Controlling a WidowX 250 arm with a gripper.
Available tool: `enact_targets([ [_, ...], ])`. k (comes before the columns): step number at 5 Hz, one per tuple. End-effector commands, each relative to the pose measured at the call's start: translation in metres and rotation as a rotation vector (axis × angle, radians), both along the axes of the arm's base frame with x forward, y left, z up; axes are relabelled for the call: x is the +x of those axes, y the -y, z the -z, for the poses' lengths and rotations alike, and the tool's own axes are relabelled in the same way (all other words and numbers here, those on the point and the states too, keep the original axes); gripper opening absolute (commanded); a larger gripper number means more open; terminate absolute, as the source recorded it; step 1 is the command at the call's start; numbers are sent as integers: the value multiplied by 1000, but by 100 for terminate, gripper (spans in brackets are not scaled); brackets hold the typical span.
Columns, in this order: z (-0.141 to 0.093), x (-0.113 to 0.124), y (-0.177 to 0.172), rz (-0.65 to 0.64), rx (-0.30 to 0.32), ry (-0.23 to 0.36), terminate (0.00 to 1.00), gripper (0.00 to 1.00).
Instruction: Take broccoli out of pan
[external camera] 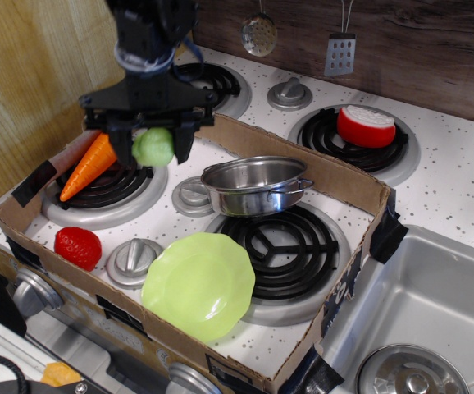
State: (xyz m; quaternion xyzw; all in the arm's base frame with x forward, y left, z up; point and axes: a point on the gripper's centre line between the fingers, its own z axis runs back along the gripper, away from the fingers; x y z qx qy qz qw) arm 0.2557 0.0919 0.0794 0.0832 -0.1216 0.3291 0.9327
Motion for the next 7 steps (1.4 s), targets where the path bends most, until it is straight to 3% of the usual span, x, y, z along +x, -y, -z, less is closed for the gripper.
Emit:
enact_targets([
  [1, 19, -4, -10, -4, -15, 74, 0, 0],
  [3, 41, -7, -8, -51, -40, 87, 0, 0],
  [4, 47, -4, -8, -33, -52, 96, 0, 100],
  [7, 45, -9, -11, -29, -49, 79, 0, 100],
])
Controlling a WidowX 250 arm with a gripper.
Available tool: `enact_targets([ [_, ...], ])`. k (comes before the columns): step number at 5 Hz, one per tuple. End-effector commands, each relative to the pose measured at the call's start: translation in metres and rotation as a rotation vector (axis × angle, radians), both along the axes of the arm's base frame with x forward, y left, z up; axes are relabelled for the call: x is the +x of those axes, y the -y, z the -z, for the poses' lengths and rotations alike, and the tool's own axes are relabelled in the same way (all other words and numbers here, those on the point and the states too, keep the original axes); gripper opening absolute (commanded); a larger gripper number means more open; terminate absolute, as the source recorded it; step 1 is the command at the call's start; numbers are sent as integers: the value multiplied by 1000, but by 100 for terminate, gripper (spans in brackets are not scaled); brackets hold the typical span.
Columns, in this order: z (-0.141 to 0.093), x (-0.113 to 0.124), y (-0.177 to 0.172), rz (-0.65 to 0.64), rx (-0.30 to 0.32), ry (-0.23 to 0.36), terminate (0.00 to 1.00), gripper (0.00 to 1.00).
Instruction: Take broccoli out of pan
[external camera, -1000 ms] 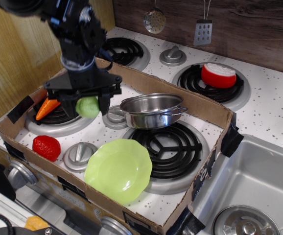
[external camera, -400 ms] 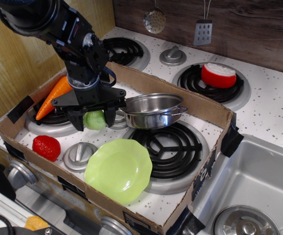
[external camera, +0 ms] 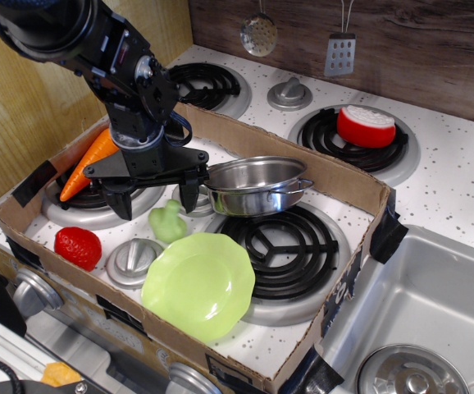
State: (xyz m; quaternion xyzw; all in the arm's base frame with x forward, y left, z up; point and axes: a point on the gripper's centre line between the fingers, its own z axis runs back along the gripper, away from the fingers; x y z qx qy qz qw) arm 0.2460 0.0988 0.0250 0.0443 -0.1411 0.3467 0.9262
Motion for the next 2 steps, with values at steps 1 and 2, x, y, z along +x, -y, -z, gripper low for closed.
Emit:
enact_targets([
  [1, -25, -1, -7, 11, 31, -2, 0, 100],
  [2, -46, 0, -10, 22, 61, 12, 100, 100],
])
